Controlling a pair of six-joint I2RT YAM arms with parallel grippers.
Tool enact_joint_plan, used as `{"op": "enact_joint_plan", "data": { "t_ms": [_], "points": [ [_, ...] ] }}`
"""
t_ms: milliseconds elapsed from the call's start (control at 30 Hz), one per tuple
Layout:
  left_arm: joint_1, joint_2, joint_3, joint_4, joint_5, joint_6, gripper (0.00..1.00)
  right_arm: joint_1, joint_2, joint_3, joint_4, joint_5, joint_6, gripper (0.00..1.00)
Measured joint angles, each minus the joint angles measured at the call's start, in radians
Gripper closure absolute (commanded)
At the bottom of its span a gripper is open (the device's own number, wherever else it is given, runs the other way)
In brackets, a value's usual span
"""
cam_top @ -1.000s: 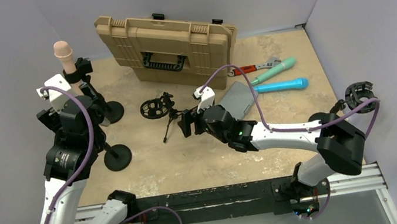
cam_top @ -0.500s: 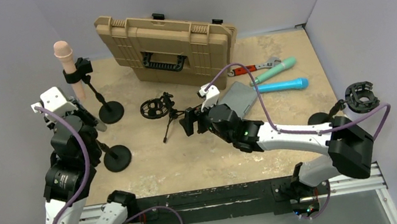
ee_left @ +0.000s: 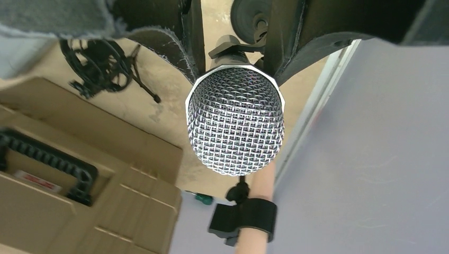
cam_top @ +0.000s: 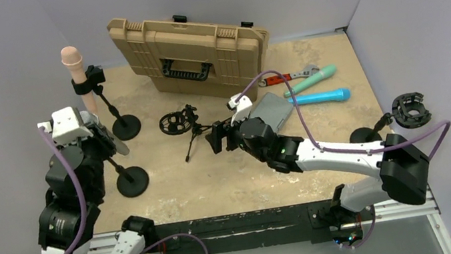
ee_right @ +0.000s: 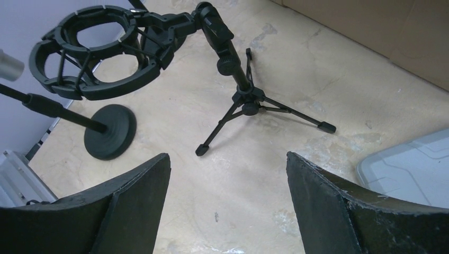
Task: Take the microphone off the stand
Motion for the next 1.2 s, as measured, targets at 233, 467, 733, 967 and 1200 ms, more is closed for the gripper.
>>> {"op": "enact_joint_plan", "data": {
  "t_ms": [233,467,733,967,1200],
  "points": [
    [0.000,-0.081,0.084,-0.145,0.244,0.020,1.00,0.000,-0.047,0.007,-0.019,0.001,-0.013,0.21],
    [0.000,-0.082,0.182,-0.258,0.592,0.019,1.00,0.000,-0.048,0.063,-0.028,-0.017,-0.030,0.21],
    [0.000,-0.039,0.138,-0.199,0.962,-0.084,1.00,0.000,-0.083,0.084,-0.031,-0.055,-0.038,0.21],
    [-0.029,0.026,0.110,-0.059,1.056,-0.182,1.00,0.000,-0.152,0.085,-0.077,-0.053,-0.048,0.21],
    [-0.344,0.157,0.138,0.010,0.858,-0.135,1.00,-0.001,-0.244,0.091,-0.125,-0.006,-0.057,0.21]
  ]
}}
